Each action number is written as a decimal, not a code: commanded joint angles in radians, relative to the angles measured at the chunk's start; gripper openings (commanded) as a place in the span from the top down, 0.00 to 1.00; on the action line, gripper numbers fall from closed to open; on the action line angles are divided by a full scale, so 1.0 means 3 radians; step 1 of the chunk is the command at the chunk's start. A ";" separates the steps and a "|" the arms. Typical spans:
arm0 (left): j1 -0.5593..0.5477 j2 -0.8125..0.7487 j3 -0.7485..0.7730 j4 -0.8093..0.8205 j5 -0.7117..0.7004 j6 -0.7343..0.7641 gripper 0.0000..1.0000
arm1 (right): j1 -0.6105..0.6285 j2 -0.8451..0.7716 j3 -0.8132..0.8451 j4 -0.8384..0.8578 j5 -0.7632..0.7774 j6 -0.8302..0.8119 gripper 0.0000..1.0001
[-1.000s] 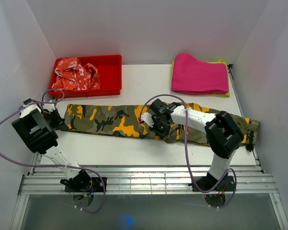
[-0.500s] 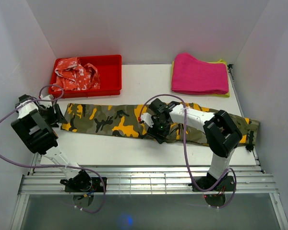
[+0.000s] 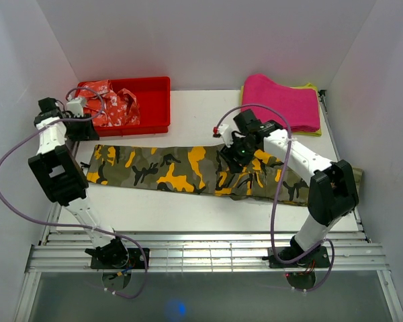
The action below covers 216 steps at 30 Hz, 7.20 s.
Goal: Fold and stack the trousers
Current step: Fold the trousers
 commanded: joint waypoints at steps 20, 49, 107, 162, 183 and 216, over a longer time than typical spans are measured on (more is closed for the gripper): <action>-0.0115 0.0544 -0.0159 0.0227 -0.0477 -0.0078 0.59 | -0.1147 0.0150 -0.0901 -0.0070 0.0414 -0.0225 0.49; 0.0044 0.0605 -0.0169 0.0559 -0.1147 -0.0021 1.00 | -0.1285 0.0263 -0.1233 0.0089 0.0532 -0.0312 0.53; 0.0345 -0.0045 0.0714 -0.0534 -0.0630 -0.0211 1.00 | -0.1244 -0.0299 -0.0706 -0.0397 0.0149 -0.0445 0.41; -0.3178 -0.0101 -0.0379 0.0559 -0.1019 -0.3089 1.00 | -0.1571 -0.0412 -0.0987 -0.0704 0.0062 -0.0609 0.43; -0.3464 0.0017 -0.0338 0.0600 -0.0866 -0.3222 0.97 | -0.1571 -0.0341 -0.1013 -0.0663 0.0041 -0.0589 0.43; -0.0489 -0.1272 -0.1637 0.0242 0.0898 -0.1080 0.02 | -0.0401 0.0681 0.0807 0.0094 -0.1984 0.0577 0.53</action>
